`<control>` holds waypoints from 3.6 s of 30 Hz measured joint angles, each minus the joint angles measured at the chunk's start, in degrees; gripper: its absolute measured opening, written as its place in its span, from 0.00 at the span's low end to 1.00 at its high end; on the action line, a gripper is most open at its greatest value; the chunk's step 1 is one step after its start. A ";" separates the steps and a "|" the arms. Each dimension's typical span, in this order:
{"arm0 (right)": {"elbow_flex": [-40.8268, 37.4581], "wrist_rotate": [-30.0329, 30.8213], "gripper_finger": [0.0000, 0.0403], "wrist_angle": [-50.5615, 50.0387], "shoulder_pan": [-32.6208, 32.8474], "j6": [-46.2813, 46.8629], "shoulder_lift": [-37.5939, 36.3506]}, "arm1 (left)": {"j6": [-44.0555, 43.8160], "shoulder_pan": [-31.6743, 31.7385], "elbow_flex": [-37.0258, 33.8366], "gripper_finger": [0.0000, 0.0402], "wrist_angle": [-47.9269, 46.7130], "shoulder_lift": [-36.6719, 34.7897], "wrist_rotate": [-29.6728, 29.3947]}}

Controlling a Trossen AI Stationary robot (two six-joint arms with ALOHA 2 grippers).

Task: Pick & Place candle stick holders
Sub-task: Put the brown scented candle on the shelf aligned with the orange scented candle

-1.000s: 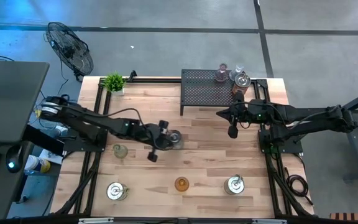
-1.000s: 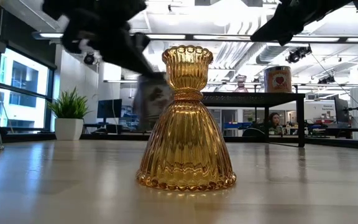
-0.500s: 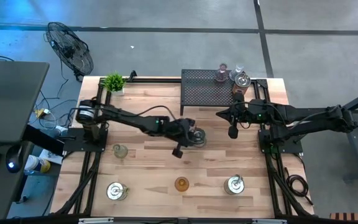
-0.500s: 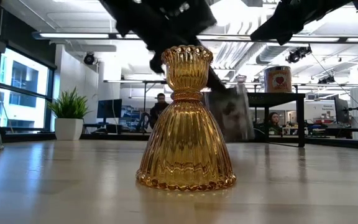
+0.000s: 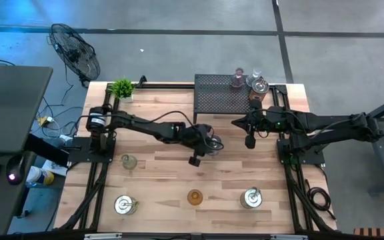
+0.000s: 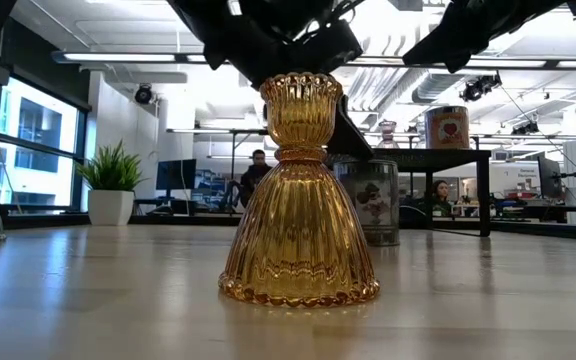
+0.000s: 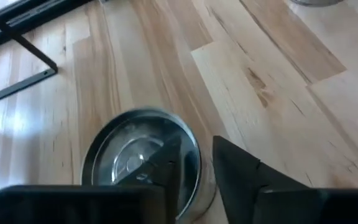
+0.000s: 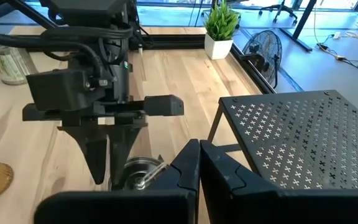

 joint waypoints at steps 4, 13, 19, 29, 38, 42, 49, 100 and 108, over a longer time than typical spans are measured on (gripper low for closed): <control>0.00 0.00 0.00 -0.01 0.00 0.21 0.00 | -0.20 0.02 -0.11 0.30 -3.76 -1.70 -0.18; 1.77 0.17 0.00 -4.65 0.82 2.86 0.49 | -7.08 0.04 -10.48 0.05 -1.81 -15.02 1.75; 6.19 3.59 0.00 -9.40 4.90 5.05 4.34 | -16.58 0.05 -29.19 0.05 21.93 -23.18 -0.87; 15.35 2.58 0.07 -16.36 13.28 10.58 22.14 | -26.50 7.36 -50.13 0.01 51.65 -28.41 -4.70; 29.08 -0.28 0.30 -29.07 16.04 7.06 40.67 | -27.33 14.28 -52.72 0.01 52.22 -28.18 -4.32; 32.03 0.17 0.32 -32.71 15.11 5.40 45.33 | -27.21 15.17 -52.72 0.01 52.12 -28.18 -4.22; 31.86 0.57 0.24 -33.01 12.39 3.34 47.34 | -26.69 14.99 -52.72 0.01 51.74 -28.18 -4.07; 70.37 4.59 0.00 -73.00 6.67 -7.08 49.88 | -25.47 14.99 -52.70 0.01 49.96 -28.15 -4.05; 62.16 3.29 0.00 -71.73 -4.40 -16.26 41.62 | -25.47 14.99 -52.70 0.01 49.96 -28.15 -4.05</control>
